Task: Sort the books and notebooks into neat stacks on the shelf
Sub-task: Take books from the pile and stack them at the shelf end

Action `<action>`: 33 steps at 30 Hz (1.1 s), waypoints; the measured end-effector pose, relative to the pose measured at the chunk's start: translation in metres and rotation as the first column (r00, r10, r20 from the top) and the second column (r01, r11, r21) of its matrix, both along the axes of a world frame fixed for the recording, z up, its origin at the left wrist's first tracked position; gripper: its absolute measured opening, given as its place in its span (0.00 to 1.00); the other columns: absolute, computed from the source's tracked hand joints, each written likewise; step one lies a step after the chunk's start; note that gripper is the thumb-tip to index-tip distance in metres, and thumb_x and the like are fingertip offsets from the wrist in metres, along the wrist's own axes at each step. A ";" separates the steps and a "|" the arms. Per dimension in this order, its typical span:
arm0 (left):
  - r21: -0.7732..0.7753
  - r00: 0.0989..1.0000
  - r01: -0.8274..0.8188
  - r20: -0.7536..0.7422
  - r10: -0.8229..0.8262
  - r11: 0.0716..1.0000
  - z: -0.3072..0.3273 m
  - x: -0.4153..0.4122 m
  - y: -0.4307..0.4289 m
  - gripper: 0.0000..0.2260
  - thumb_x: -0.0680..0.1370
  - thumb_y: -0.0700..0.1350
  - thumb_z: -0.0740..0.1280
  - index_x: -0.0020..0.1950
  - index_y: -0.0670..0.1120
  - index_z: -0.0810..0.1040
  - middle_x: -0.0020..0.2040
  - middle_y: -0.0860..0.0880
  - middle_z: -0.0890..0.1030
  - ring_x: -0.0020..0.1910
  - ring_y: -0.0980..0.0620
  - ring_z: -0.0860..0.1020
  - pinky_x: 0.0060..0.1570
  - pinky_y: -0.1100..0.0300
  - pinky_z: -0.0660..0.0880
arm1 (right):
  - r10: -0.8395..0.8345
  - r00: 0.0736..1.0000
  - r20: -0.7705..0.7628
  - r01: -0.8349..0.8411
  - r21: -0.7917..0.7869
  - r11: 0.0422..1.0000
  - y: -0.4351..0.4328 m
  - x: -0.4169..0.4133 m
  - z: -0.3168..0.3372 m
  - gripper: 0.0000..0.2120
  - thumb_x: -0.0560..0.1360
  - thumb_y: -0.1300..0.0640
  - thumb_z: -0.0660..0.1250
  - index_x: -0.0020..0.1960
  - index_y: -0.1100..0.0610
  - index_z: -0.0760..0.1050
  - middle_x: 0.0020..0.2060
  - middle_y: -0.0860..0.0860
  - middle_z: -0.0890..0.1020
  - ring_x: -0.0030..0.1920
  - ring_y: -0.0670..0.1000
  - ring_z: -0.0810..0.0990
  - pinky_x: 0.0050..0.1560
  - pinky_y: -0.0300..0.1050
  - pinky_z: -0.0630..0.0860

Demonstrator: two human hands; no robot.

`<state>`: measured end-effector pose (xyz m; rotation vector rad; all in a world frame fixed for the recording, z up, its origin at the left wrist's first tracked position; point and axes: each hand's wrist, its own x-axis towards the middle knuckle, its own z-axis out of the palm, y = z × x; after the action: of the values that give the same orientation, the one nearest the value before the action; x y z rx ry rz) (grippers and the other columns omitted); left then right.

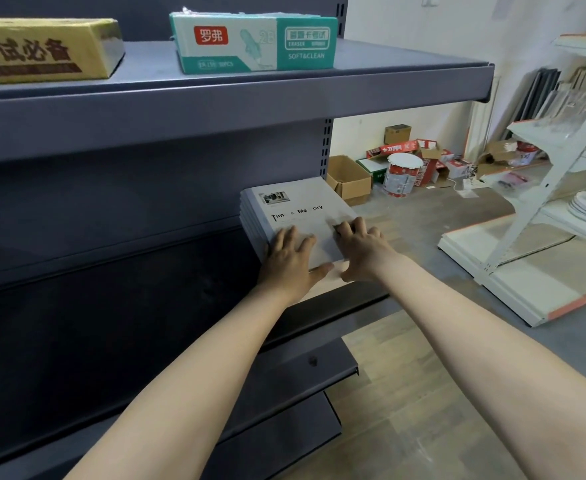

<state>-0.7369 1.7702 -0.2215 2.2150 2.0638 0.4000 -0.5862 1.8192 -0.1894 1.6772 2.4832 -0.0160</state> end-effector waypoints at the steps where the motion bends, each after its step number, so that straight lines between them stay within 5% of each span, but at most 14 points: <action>1: 0.007 1.000 -0.003 0.008 0.003 1.000 0.000 0.000 0.001 0.30 0.77 0.64 0.56 0.75 0.51 0.58 0.77 0.43 0.51 0.76 0.42 0.46 0.73 0.44 0.51 | 0.007 1.000 -0.004 -0.007 -0.004 1.000 0.001 0.000 0.000 0.44 0.66 0.50 0.73 0.74 0.54 0.51 0.64 0.57 0.61 0.62 0.65 0.66 0.63 0.53 0.68; 15: 0.048 0.999 -0.040 0.002 0.040 0.998 -0.005 0.004 0.010 0.30 0.77 0.64 0.57 0.74 0.50 0.60 0.77 0.42 0.53 0.75 0.41 0.48 0.72 0.42 0.53 | 0.041 0.998 -0.046 -0.041 0.002 0.999 0.018 0.006 -0.005 0.49 0.61 0.46 0.75 0.73 0.55 0.51 0.66 0.57 0.60 0.67 0.63 0.62 0.68 0.53 0.62; 27: 0.036 0.998 0.010 0.068 -0.012 0.999 -0.002 -0.001 0.010 0.32 0.77 0.61 0.60 0.76 0.47 0.57 0.77 0.42 0.51 0.76 0.42 0.45 0.73 0.52 0.45 | 0.028 0.996 -0.083 -0.030 -0.014 0.999 0.019 0.008 -0.007 0.50 0.63 0.48 0.76 0.75 0.54 0.49 0.71 0.55 0.54 0.70 0.62 0.57 0.70 0.54 0.58; 33: -0.007 0.937 0.079 0.342 -0.072 0.997 0.028 -0.033 -0.006 0.51 0.68 0.57 0.74 0.78 0.47 0.42 0.78 0.48 0.39 0.76 0.45 0.38 0.74 0.44 0.44 | 0.011 0.984 -0.179 -0.039 -0.152 0.988 0.006 0.017 0.013 0.45 0.69 0.63 0.61 0.77 0.46 0.40 0.76 0.51 0.37 0.75 0.56 0.33 0.71 0.64 0.36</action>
<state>-0.7695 1.7639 -0.1933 2.0304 1.7885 0.6982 -0.5692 1.8251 -0.1765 1.6465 2.5519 -0.3626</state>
